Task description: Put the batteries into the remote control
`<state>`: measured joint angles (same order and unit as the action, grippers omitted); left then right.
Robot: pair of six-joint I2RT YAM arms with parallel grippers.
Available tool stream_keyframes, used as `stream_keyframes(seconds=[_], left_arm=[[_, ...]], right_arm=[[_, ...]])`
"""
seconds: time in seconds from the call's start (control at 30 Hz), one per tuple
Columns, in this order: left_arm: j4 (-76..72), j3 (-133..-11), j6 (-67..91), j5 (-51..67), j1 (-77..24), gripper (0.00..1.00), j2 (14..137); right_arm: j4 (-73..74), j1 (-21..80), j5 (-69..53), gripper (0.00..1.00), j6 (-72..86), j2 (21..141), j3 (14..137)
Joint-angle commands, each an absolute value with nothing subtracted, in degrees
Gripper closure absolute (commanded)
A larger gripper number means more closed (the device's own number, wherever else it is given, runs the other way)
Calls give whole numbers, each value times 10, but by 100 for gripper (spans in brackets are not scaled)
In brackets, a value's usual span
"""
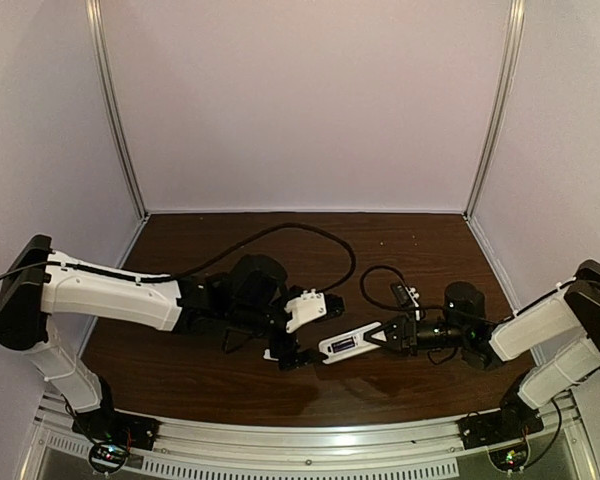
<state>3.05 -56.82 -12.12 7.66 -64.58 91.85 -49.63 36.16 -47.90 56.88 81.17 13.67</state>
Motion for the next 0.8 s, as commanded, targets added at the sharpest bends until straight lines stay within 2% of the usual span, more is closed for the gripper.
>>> stream_keyframes(seconds=[0.0,0.17,0.3,0.67,0.77], left_arm=[[-11,-608,-149,50,-669,3,972],[-22,-625,-143,33,-680,3,1011],[-13,-633,-142,25,-681,11,1028],[22,-656,-139,-17,-681,53,1058],[23,-653,-139,-14,-681,63,1058]], right_arm=[[-610,380,-472,100,604,843,156],[-675,391,-468,100,640,877,152],[-736,392,-471,100,672,908,144],[-850,394,-472,100,724,970,121],[-851,394,-471,91,725,967,120]])
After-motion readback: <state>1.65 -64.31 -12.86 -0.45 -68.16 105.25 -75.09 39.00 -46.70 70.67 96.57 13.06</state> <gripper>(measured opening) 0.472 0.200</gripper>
